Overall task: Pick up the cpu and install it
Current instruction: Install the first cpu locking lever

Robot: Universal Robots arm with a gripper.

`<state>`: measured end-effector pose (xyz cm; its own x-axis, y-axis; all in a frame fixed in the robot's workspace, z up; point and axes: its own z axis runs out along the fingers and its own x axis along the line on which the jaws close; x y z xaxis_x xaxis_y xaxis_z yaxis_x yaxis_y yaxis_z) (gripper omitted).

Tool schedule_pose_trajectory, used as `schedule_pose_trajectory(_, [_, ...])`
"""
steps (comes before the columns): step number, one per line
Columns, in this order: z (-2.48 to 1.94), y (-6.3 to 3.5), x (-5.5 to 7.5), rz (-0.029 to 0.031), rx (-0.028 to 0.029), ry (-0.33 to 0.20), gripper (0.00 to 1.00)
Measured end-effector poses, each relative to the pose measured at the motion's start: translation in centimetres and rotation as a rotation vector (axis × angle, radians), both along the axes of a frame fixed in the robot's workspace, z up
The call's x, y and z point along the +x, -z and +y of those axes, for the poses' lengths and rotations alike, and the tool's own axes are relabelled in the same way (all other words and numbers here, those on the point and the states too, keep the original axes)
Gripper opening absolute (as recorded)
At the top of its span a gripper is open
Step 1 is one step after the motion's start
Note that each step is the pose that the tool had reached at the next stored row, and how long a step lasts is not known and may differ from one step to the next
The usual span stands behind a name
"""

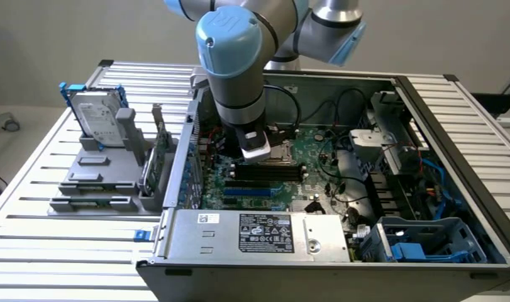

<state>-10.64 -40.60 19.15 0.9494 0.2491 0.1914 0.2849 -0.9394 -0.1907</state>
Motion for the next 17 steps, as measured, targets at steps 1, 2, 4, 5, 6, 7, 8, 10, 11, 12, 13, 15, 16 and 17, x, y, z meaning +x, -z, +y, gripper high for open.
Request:
schedule_pose_trajectory(1, [0.02, 0.01, 0.00, 0.0002, -0.0013, 0.000, 0.11])
schedule_pose_trajectory(2, [0.04, 0.03, 0.00, 0.0004, -0.0027, 0.000, 0.11])
schedule_pose_trajectory(4, [0.08, 0.04, 0.00, 0.0010, -0.0061, 0.000, 0.11])
schedule_pose_trajectory(5, [0.09, 0.05, 0.00, 0.0015, -0.0079, 0.000, 0.11])
schedule_pose_trajectory(6, [0.09, 0.05, 0.00, 0.0020, -0.0096, 0.000, 0.11])
schedule_pose_trajectory(7, [0.10, 0.05, 0.01, 0.0025, -0.0111, 0.000, 0.11])
schedule_pose_trajectory(8, [0.11, 0.05, 0.00, 0.0030, -0.0127, 0.000, 0.11])
schedule_pose_trajectory(10, [0.12, 0.05, 0.00, 0.0042, -0.0159, 0.000, 0.11])
schedule_pose_trajectory(11, [0.13, 0.05, 0.00, 0.0049, -0.0173, 0.000, 0.11])
schedule_pose_trajectory(12, [0.13, 0.05, 0.00, 0.0055, -0.0191, 0.000, 0.11])
schedule_pose_trajectory(13, [0.14, 0.05, 0.00, 0.0060, -0.0209, 0.000, 0.11])
schedule_pose_trajectory(15, [0.15, 0.05, 0.00, 0.0070, -0.0242, 0.000, 0.11])
schedule_pose_trajectory(16, [0.15, 0.05, 0.00, 0.0075, -0.0254, 0.000, 0.11])
schedule_pose_trajectory(17, [0.15, 0.05, 0.00, 0.0079, -0.0263, 0.000, 0.11])
